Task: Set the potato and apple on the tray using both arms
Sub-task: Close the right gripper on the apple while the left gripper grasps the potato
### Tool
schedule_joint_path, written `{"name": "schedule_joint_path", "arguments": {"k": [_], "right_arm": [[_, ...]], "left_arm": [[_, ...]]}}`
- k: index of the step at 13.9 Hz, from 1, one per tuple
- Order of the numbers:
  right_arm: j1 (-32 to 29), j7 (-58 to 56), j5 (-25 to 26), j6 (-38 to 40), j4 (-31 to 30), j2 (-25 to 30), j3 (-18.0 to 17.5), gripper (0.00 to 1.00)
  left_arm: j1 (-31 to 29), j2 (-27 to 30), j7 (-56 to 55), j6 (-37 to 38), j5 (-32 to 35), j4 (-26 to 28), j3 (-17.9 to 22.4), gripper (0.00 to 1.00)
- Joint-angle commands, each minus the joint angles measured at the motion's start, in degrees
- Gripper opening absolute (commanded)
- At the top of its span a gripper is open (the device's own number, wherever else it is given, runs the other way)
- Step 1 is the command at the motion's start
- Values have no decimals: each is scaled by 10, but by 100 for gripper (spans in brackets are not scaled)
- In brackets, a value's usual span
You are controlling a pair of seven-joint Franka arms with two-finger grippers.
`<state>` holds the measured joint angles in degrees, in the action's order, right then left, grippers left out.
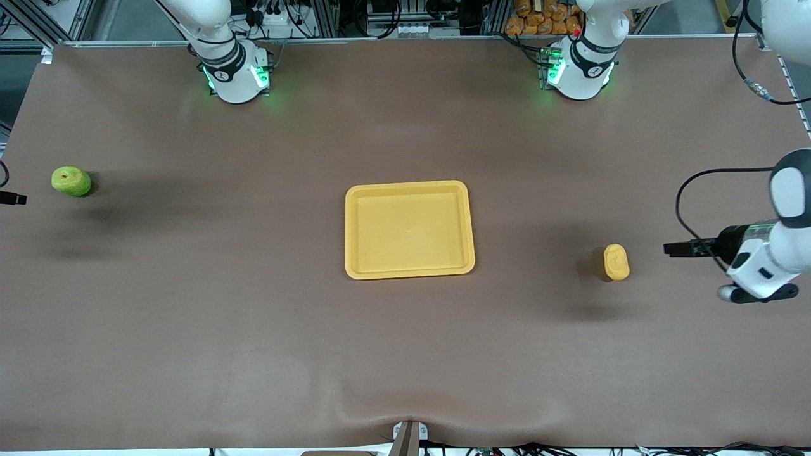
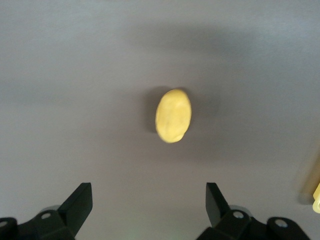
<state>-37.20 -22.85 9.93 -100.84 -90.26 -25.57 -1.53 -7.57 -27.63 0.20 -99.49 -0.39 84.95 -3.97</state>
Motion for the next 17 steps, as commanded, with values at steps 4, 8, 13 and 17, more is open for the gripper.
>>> {"name": "schedule_joint_path", "arguments": {"k": [4,8,13,17], "right_arm": [[-29,-7,14,-23,-39,4,-11,100],[-59,-36,23,-76,-76,5,-11,100],[-82,-55,31,-130,-121,-1,-11,100],[-97,-62,32,-190,-169,-1,-11,100]], "left_arm": [[8,-21,-5,-76,-7,36,1,100],[6,-16,-4,-133,-7,79,1,100],[6,5,-2,-168,27,120,0,100],[7,3,-3,-180,29,130,0,100]]}}
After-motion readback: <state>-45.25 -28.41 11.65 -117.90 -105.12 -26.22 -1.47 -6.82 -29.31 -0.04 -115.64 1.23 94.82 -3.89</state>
